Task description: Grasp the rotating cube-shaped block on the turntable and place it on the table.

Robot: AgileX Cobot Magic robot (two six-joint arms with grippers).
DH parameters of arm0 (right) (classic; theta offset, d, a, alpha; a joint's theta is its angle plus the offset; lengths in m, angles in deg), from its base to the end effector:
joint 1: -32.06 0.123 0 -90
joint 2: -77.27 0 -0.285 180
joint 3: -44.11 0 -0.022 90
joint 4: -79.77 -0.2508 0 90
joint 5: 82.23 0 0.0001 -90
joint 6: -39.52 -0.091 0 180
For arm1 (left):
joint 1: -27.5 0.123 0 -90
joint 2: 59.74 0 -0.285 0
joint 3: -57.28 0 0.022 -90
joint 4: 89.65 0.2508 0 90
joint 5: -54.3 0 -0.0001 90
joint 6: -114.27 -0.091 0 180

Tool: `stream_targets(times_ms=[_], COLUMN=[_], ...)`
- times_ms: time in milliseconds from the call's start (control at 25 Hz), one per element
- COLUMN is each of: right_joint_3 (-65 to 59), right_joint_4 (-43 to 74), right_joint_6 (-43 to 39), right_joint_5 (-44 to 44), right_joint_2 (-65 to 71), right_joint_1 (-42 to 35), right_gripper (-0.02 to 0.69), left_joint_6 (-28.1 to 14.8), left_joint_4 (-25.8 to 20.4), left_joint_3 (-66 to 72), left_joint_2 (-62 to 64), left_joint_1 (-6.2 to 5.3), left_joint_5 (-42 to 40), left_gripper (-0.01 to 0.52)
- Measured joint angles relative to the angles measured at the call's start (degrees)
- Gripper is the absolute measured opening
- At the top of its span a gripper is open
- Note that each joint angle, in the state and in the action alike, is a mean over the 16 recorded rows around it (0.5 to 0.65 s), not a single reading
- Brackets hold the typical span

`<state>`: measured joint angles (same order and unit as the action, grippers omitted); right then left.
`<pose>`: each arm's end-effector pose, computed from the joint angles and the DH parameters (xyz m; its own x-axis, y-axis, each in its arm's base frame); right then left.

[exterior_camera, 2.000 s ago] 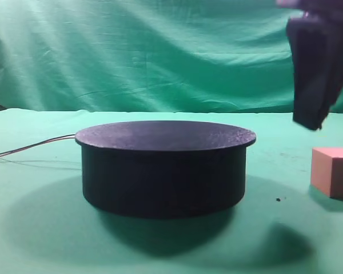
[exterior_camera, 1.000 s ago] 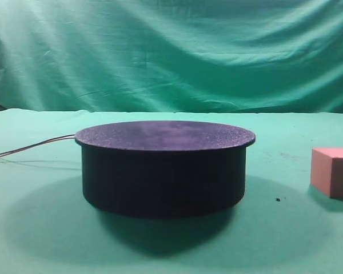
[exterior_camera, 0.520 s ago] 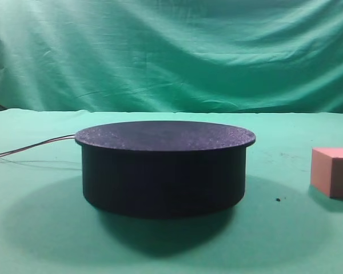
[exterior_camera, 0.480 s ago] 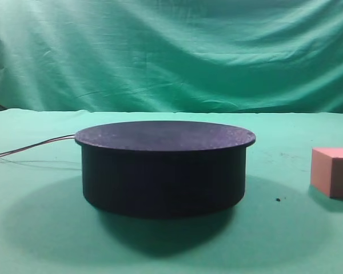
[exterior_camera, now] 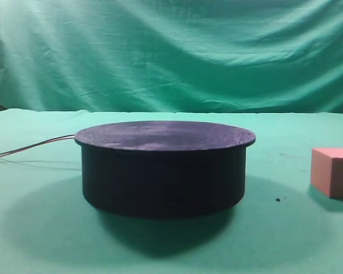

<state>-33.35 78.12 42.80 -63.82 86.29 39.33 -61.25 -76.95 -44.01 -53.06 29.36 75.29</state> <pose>0.0549 0.0078 0.1816 -0.2506 -0.0621 -0.9661 -0.1428 0.9894 -0.0266 0.0521 0.0089 0.1733 -0.2856 0.1192 -0.9509 -0.0719 0.9868 0.1453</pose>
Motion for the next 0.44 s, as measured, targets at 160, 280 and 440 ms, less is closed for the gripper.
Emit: stream_targets(times_ms=[160, 280, 440], right_joint_3=[-1.09, -1.12, -1.12], right_joint_4=[-0.21, -0.35, -0.42], right_joint_6=[-0.66, -0.85, -0.94], right_joint_5=[1.46, 2.61, 3.36], right_joint_2=[-1.62, -1.76, -1.77], right_joint_1=[-0.28, -0.48, -0.58], right_gripper=[0.0, 0.0, 0.0], left_joint_6=[0.0, 0.0, 0.0], left_joint_4=[0.0, 0.0, 0.0], left_joint_3=[0.0, 0.0, 0.0], left_joint_2=[0.0, 0.0, 0.0], left_joint_1=[0.0, 0.0, 0.0], left_joint_5=[0.0, 0.0, 0.0], left_gripper=[0.0, 0.0, 0.0])
